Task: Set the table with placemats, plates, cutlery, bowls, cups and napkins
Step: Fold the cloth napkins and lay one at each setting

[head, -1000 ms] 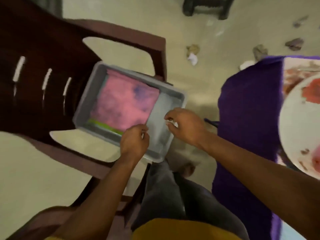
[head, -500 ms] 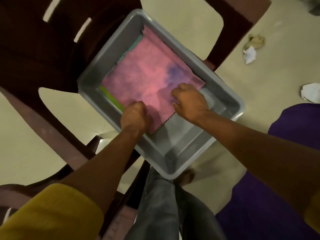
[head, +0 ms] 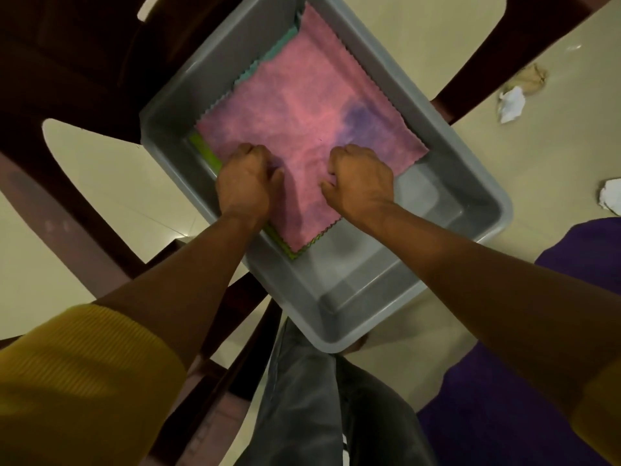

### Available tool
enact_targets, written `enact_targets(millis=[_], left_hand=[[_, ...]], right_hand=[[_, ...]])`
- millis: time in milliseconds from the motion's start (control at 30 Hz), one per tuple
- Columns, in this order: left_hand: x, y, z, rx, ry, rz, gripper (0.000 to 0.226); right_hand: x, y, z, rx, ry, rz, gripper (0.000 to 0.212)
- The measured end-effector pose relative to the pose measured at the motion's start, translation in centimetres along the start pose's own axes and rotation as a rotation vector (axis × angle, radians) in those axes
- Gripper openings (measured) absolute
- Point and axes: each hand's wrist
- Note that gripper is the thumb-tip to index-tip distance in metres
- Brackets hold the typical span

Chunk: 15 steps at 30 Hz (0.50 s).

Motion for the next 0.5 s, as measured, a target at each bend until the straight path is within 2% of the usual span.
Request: enact_targets(millis=[167, 500], left_hand=[[-0.3, 0.0, -0.4, -0.048, 0.012, -0.020, 0.019], [0.1, 0.3, 0.1, -0.009, -0.074, 0.005, 0.023]], right_hand=[[0.2, 0.4, 0.0, 0.004, 0.007, -0.019, 0.025], [0.3, 1.6, 0.6, 0.039, -0.018, -0.040, 0.017]])
Point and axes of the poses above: each hand's wrist, its own y-axis towards the middle knuckle, its own x-axis out of the back of the hand, z = x × y, and after that the axes turned 1 degree about -y, right-handed
